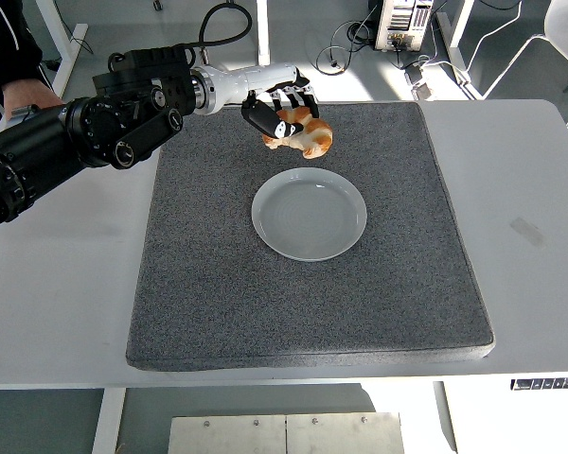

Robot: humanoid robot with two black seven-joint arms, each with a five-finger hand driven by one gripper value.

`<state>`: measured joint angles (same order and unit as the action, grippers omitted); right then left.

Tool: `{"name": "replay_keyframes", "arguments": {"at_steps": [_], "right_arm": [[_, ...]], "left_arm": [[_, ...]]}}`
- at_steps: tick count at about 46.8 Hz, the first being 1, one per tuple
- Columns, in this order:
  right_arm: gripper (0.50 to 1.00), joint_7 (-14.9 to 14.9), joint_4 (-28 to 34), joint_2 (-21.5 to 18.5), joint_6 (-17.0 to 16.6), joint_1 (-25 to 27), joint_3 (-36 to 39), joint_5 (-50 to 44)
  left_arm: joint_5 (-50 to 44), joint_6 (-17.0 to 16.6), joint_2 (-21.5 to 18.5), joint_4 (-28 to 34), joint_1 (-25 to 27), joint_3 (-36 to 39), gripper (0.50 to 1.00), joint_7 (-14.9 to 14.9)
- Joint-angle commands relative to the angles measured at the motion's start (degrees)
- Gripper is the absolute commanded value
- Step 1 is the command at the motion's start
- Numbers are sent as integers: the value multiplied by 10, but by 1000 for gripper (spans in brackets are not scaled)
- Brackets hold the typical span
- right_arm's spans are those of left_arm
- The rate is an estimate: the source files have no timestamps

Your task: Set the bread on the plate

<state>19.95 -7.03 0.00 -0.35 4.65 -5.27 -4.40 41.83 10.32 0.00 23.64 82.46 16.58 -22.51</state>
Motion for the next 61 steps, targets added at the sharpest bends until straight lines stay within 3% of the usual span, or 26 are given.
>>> {"name": "replay_keyframes", "arguments": {"at_steps": [1, 12, 22, 31, 61], "right_arm": [[1000, 0, 0, 0, 0, 0, 0, 0], [1000, 0, 0, 0, 0, 0, 0, 0], [1000, 0, 0, 0, 0, 0, 0, 0], [1000, 0, 0, 0, 0, 0, 0, 0], [1000, 0, 0, 0, 0, 0, 0, 0]], "left_arm": [[3, -4, 0, -2, -9, 13, 500, 1], [2, -20, 0, 4, -28, 45, 500, -4], [20, -22, 0, 4, -33, 46, 500, -39], [44, -22, 0, 4, -49, 46, 500, -49], [58, -23, 0, 18, -65, 45, 500, -55]]}}
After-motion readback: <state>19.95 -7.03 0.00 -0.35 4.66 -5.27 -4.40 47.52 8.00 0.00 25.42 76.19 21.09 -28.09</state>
